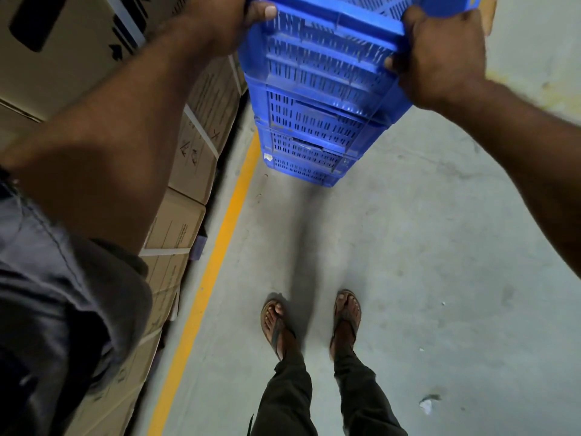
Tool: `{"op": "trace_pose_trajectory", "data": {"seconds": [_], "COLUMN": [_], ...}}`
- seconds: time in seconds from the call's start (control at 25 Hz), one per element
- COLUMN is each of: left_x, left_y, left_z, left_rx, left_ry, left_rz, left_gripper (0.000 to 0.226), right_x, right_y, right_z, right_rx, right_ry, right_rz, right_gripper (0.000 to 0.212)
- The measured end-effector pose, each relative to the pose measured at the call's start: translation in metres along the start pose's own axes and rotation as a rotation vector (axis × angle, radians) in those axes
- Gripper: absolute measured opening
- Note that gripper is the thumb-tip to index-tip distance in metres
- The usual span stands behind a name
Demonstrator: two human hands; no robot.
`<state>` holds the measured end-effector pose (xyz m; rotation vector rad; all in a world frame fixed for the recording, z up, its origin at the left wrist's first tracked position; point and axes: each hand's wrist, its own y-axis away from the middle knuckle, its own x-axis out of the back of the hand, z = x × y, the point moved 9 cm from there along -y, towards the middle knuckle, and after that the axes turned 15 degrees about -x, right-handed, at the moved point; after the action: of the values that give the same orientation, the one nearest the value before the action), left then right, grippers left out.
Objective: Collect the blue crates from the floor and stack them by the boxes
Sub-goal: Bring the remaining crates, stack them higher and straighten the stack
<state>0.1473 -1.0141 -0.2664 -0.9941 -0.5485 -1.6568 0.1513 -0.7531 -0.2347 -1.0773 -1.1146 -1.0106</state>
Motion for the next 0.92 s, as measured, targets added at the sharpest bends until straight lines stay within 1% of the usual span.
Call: {"op": "trace_pose_trajectory", "data": {"seconds": [0.08, 0.12, 0.2, 0.24, 0.32, 0.36, 0.44, 0.48, 0.56, 0.6, 0.64, 0.68, 0.76, 0.8, 0.84, 0.88, 0.92], "left_x": [0.001, -0.001, -0.003, -0.002, 0.003, 0.005, 0.014, 0.015, 0.007, -0.005, -0.022, -0.042, -0.071, -0.077, -0.083, -0.089, -0.096], "left_y": [0.003, 0.003, 0.003, 0.003, 0.0, -0.002, -0.005, -0.006, -0.013, -0.019, -0.025, -0.033, -0.051, -0.063, -0.073, -0.084, -0.09], "left_z": [0.002, 0.0, -0.002, -0.004, -0.002, 0.002, 0.012, 0.019, 0.048, 0.072, 0.098, 0.126, 0.175, 0.191, 0.198, 0.202, 0.201], "left_rx": [-0.005, -0.012, -0.021, -0.015, -0.027, -0.034, 0.014, 0.053, 0.077, 0.039, -0.026, -0.081, -0.119, -0.085, 0.008, 0.117, 0.223], "left_ry": [-0.033, -0.034, -0.055, -0.097, -0.184, -0.216, -0.32, -0.368, -0.41, -0.402, -0.38, -0.37, -0.384, -0.381, -0.372, -0.37, -0.376], "left_rz": [-0.015, -0.028, -0.037, -0.035, -0.026, -0.037, -0.065, -0.073, -0.085, -0.106, -0.138, -0.17, -0.188, -0.199, -0.251, -0.318, -0.383], "left_gripper": [0.05, 0.055, 0.073, 0.076, 0.07, 0.071, 0.07, 0.066, 0.063, 0.064, 0.066, 0.068, 0.07, 0.069, 0.071, 0.075, 0.077], "right_x": [0.001, 0.001, 0.003, 0.004, 0.007, 0.006, 0.002, 0.001, 0.001, -0.003, -0.007, -0.012, -0.012, -0.009, -0.006, -0.003, 0.0], "right_y": [-0.001, -0.001, 0.0, 0.001, -0.002, -0.004, -0.012, -0.017, -0.029, -0.034, -0.037, -0.043, -0.054, -0.061, -0.068, -0.081, -0.094], "right_z": [0.001, 0.0, 0.0, 0.0, -0.001, 0.0, 0.009, 0.019, 0.042, 0.05, 0.054, 0.058, 0.062, 0.071, 0.079, 0.093, 0.101], "right_rx": [0.007, 0.015, 0.026, 0.047, 0.103, 0.12, 0.124, 0.105, 0.084, 0.068, 0.065, 0.077, 0.156, 0.195, 0.257, 0.33, 0.431], "right_ry": [0.004, 0.012, 0.028, 0.019, -0.005, -0.032, -0.139, -0.207, -0.304, -0.361, -0.407, -0.425, -0.4, -0.398, -0.397, -0.385, -0.291], "right_rz": [0.004, 0.001, -0.014, -0.022, -0.08, -0.138, -0.28, -0.314, -0.25, -0.24, -0.261, -0.301, -0.357, -0.393, -0.449, -0.477, -0.452], "right_gripper": [0.034, 0.034, 0.034, 0.033, 0.033, 0.035, 0.041, 0.046, 0.066, 0.07, 0.067, 0.059, 0.036, 0.028, 0.033, 0.042, 0.052]}}
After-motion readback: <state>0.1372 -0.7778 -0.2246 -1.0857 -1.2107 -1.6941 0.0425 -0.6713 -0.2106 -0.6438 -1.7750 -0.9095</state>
